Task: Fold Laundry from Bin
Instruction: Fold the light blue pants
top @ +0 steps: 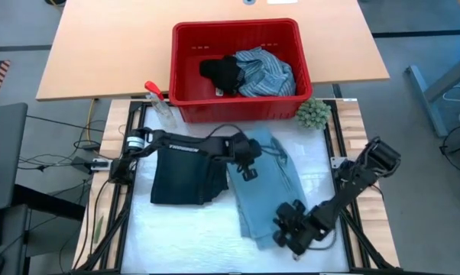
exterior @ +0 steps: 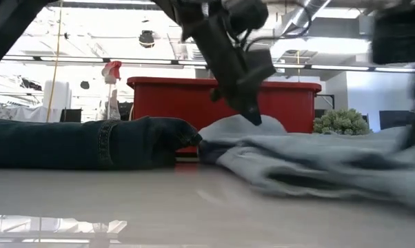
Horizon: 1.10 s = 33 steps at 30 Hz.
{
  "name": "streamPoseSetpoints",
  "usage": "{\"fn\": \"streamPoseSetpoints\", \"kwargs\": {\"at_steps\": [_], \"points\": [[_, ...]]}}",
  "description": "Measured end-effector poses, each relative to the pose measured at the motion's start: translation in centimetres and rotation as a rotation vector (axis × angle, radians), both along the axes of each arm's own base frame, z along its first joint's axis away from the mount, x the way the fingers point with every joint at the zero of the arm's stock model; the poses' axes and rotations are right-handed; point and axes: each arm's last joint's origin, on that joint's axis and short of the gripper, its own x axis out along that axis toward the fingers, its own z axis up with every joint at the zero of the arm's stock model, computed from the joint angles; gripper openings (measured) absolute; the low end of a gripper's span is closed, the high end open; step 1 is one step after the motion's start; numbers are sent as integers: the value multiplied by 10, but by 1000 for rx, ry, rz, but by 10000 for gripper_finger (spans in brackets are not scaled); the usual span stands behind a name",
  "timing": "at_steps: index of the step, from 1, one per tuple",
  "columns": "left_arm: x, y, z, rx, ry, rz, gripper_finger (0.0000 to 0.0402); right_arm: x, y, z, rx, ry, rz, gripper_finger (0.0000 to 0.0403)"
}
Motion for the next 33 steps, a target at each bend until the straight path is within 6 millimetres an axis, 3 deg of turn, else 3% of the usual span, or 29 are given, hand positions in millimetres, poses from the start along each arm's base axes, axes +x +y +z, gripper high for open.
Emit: {"fn": "streamPoseSetpoints", "kwargs": {"at_steps": [7,12,17,22,25,28,33], "points": [[-6,-25,-20,-3,-10,29,0,-50,32,17,135,25,101,18],[-4,-26,-14,-17,-77,30,0,-66,18,52,109,-99,62,18],[-5,-3,-11,-158,-107,89,0,-68,-22,86,-12,-223,-64,18],[1,14,-47,-343,-49,107,0,-51,-68,97,-140,-172,-196,18],[3,8,-67,-422,-2,111,0,-38,-106,104,-144,-74,-294,18],[6,-8,-77,-423,16,99,0,-24,-143,113,-87,6,-279,18],[6,-37,-73,-319,3,118,0,-16,-199,123,-14,35,-318,18]]}}
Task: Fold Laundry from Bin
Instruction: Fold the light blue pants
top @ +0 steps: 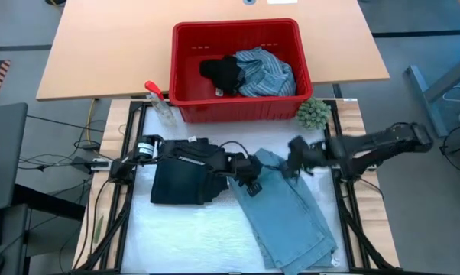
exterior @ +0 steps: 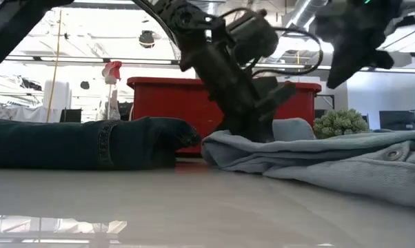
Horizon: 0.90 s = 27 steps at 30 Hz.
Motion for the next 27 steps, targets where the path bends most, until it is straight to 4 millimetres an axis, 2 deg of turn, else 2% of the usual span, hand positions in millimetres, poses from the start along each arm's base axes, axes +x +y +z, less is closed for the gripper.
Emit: {"fn": "streamPoseSetpoints", "kwargs": {"at_steps": [3,6,10,14,17,22,24,27], "points": [[-4,-11,10,82,1,26,0,0,-31,-1,86,-73,-25,18],[-10,-19,30,174,-18,44,0,4,-52,-7,197,-210,26,25],[-23,-25,74,285,-81,65,0,15,-72,-9,243,-347,93,56],[-36,-26,116,301,-152,-8,11,30,-89,-10,241,-451,128,102],[-55,-24,145,300,-152,12,27,37,-102,-19,248,-454,98,147],[-96,-17,182,386,-80,134,58,51,-121,-40,309,-367,104,224],[-109,-14,192,408,-73,181,66,58,-126,-44,308,-336,111,244],[-124,-12,203,419,-63,223,75,69,-129,-52,321,-275,129,253]]}}
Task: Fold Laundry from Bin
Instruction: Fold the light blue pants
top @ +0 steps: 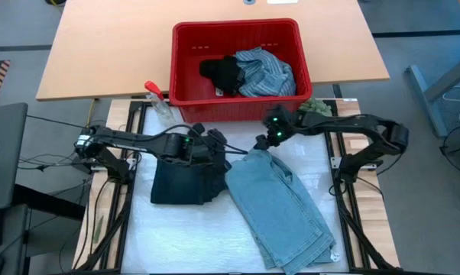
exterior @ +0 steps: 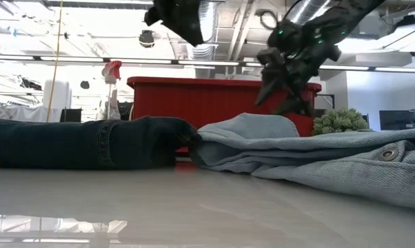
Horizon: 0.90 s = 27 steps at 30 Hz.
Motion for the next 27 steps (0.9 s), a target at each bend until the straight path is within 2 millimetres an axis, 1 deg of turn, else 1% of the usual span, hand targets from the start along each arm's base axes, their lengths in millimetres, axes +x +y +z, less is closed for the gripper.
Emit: {"fn": "streamPoseSetpoints", "kwargs": {"at_steps": [3,6,8,10,11,15,16,19,22,25,27], "points": [[-13,-1,-2,6,-13,37,79,12,1,-6,13,52,35,252],[-27,-2,-14,-12,-11,59,80,22,1,-11,22,107,61,241],[-38,-4,-25,-35,-24,70,78,27,0,-16,34,136,66,220],[-47,-5,-36,-69,-66,87,73,32,-1,-17,33,136,67,183],[-52,-6,-40,-94,-93,91,70,34,-1,-17,30,137,68,157],[-69,-7,-58,-167,-174,107,59,35,0,-19,9,160,57,32],[-73,-8,-63,-179,-188,114,57,34,1,-17,-2,161,53,23],[-84,-8,-72,-207,-218,130,55,28,3,-3,-32,147,-3,26],[-93,-7,-78,-226,-230,150,55,18,8,21,-116,102,-95,23],[-95,-6,-79,-233,-264,151,55,1,15,39,-156,39,-205,23],[-92,-7,-78,-244,-302,146,55,-11,20,44,-160,-6,-263,23]]}}
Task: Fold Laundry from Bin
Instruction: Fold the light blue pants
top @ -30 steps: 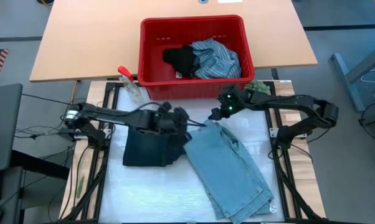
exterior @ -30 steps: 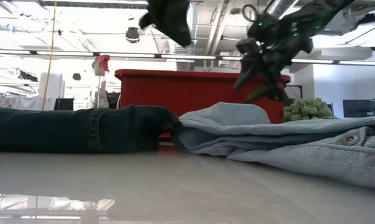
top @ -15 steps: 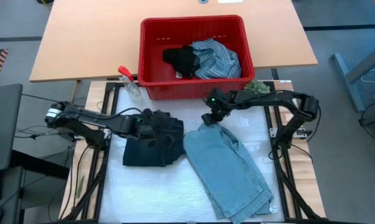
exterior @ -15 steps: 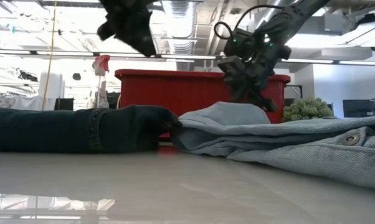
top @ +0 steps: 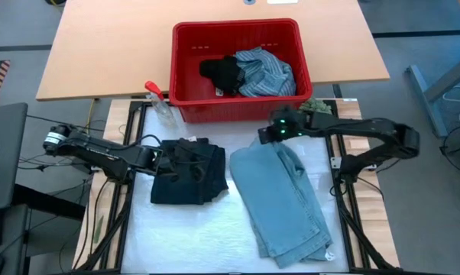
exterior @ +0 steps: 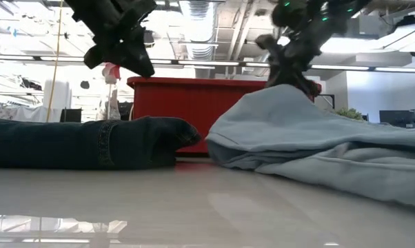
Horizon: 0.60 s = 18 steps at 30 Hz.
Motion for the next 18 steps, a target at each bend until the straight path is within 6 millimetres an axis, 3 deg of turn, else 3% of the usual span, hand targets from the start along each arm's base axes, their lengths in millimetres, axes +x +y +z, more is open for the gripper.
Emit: {"fn": "streamPoseSetpoints", "kwargs": {"at_steps": [3,9,13,18], "points": [[11,-3,-8,-35,-86,-40,54,-18,6,-4,31,-79,-92,23],[37,1,-35,-58,-172,-67,54,-48,23,-37,95,-174,-334,23],[65,9,-55,-32,-250,-82,55,-58,31,-45,104,-248,-371,23],[99,18,-83,-51,-279,-177,82,-62,32,-41,93,-271,-369,23]]}}
